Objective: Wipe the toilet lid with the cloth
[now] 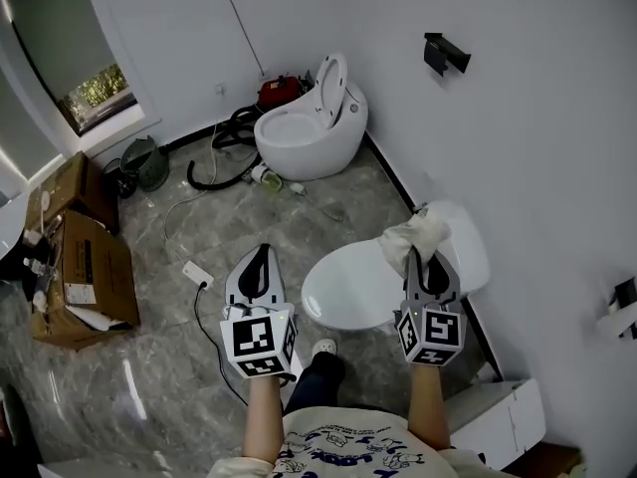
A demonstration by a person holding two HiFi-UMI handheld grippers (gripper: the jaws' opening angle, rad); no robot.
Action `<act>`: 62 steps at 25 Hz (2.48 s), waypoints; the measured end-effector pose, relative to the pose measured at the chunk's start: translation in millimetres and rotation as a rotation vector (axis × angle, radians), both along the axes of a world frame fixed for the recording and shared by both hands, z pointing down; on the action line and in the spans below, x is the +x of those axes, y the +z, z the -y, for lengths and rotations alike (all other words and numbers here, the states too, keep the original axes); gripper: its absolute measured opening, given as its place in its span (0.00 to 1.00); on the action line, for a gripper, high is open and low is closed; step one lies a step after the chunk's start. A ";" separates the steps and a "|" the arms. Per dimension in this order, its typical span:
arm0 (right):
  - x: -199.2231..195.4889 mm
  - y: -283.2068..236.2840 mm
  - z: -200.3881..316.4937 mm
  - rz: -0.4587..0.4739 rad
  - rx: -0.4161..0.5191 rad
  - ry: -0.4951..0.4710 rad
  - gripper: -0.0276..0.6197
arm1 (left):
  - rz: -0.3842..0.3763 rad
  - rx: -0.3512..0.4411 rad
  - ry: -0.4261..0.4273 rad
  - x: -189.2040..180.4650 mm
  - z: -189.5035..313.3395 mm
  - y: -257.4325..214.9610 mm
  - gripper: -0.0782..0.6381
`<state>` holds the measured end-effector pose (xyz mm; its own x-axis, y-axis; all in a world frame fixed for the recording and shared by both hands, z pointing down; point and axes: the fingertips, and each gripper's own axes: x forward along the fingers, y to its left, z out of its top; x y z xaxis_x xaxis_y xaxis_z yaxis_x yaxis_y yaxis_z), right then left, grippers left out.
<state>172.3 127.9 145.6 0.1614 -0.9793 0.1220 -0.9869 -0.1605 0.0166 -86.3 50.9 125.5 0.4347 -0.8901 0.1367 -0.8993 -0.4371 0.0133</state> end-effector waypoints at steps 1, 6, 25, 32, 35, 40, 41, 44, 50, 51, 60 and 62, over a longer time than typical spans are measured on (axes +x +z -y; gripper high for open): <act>2.6 0.4 14.3 -0.001 -0.004 0.008 0.18 | 0.002 -0.005 0.010 3.2 15.9 0.3 0.11; 16.8 10.4 65.1 0.001 -0.035 0.046 0.18 | 0.013 -0.020 0.052 19.3 78.0 10.6 0.11; 82.1 103.9 139.6 0.057 -0.221 0.055 0.18 | 0.079 -0.187 0.060 77.1 159.0 103.9 0.11; 110.9 156.2 158.7 0.093 -0.289 0.044 0.18 | 0.125 -0.243 0.043 101.8 173.6 147.3 0.11; 125.4 187.0 162.8 0.109 -0.330 0.038 0.18 | 0.148 -0.264 0.038 113.1 176.4 169.2 0.11; 145.4 239.5 164.5 0.119 -0.404 0.041 0.18 | 0.198 -0.306 0.051 124.2 177.0 209.7 0.11; 149.7 251.0 166.2 0.116 -0.422 0.041 0.18 | 0.209 -0.315 0.055 125.9 178.2 218.4 0.11; 163.3 285.4 171.9 0.099 -0.478 0.040 0.18 | 0.231 -0.342 0.062 130.2 182.5 241.8 0.11; 195.4 359.2 184.8 0.086 -0.572 0.046 0.18 | 0.260 -0.389 0.076 144.9 194.9 294.0 0.11; 199.5 371.3 185.6 0.084 -0.586 0.046 0.18 | 0.264 -0.393 0.080 147.5 196.0 302.5 0.11; 215.0 466.8 195.4 0.060 -0.717 0.023 0.18 | 0.271 -0.455 0.106 162.7 198.7 368.1 0.11; 216.9 487.1 200.7 0.055 -0.747 0.014 0.18 | 0.266 -0.469 0.106 165.7 201.9 380.7 0.11</act>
<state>389.2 -72.9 632.7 0.1476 -0.6308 0.7618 -0.9874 -0.1380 0.0770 79.4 -150.9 506.2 0.4150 -0.6606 0.6256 -0.8495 -0.5276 0.0064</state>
